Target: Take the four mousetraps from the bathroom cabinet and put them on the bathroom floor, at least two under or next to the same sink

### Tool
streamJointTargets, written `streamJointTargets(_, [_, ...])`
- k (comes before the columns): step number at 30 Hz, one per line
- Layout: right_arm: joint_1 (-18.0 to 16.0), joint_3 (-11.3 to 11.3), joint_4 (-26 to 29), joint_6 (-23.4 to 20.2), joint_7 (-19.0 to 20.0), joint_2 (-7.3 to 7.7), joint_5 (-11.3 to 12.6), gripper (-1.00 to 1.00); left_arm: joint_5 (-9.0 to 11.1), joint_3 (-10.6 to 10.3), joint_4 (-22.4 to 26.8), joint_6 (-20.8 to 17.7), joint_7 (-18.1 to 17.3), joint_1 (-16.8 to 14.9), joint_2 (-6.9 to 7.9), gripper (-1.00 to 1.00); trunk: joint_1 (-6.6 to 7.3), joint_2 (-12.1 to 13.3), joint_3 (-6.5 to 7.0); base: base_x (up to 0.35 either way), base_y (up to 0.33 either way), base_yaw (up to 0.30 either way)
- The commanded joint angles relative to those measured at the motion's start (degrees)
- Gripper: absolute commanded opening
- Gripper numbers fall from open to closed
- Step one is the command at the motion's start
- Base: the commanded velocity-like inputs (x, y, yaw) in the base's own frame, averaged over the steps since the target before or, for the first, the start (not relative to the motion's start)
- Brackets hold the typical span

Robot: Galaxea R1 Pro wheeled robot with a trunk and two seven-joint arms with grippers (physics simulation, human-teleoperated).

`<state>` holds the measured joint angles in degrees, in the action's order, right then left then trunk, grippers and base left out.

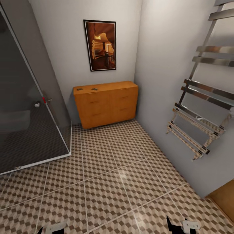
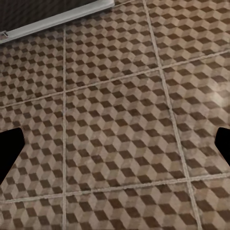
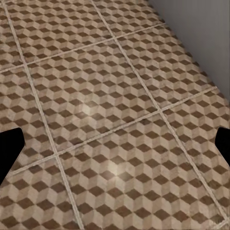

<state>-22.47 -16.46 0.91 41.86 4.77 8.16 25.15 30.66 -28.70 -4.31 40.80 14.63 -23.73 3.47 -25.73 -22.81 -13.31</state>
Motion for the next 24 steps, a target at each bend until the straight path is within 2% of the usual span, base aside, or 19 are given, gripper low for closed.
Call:
streamJointTargets(1, [-0.03, -0.15, -0.03, 0.16, 0.50, 0.02, 0.60, 1.00, -0.07, -0.48, -0.18, 0.16, 0.40, -0.09, -0.05, 1.00, -0.05, -0.10, -0.10, 0.203, -0.086, 0.275])
streamJointTargets(11, [-0.03, -0.15, -0.03, 0.16, 0.50, 0.02, 0.60, 1.00, -0.08, -0.48, -0.18, 0.16, 0.40, -0.09, -0.05, 1.00, -0.05, -0.10, -0.10, 0.204, -0.106, 0.275])
streamJointTargets(24, [-0.03, -0.15, -0.03, 0.16, 0.50, 0.02, 0.60, 1.00, -0.08, -0.48, -0.18, 0.16, 0.38, -0.09, -0.05, 1.00, -0.05, -0.10, -0.10, 0.227, -0.198, 0.244])
